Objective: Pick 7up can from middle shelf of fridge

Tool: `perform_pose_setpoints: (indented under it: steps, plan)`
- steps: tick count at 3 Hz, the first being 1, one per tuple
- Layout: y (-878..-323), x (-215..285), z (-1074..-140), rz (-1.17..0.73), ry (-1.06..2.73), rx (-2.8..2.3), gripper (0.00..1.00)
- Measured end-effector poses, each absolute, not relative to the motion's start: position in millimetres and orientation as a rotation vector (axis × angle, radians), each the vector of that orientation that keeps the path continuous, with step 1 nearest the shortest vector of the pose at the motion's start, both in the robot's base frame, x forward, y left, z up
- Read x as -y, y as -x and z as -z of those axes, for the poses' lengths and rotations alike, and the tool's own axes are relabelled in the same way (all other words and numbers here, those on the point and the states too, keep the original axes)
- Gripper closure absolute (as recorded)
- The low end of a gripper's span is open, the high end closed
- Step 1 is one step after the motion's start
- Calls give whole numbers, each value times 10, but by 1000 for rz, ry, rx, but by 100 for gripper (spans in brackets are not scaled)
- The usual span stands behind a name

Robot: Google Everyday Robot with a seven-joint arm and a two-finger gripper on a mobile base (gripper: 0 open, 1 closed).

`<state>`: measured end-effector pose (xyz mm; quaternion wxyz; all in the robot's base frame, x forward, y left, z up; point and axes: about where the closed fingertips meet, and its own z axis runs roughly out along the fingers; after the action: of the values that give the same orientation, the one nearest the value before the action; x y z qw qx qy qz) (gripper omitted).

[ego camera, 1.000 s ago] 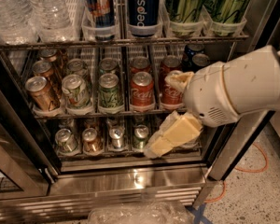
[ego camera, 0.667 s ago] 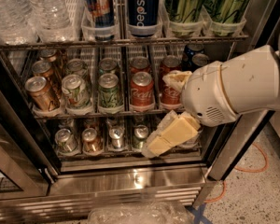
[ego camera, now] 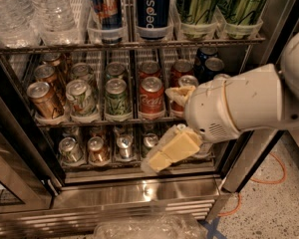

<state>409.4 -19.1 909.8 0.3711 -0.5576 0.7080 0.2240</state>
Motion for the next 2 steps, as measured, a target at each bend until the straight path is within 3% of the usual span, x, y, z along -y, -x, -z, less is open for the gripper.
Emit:
perform_pose_setpoints:
  steps: [2]
  plan:
    - [-4164,-249,-8760,-586,1180,-1687,0]
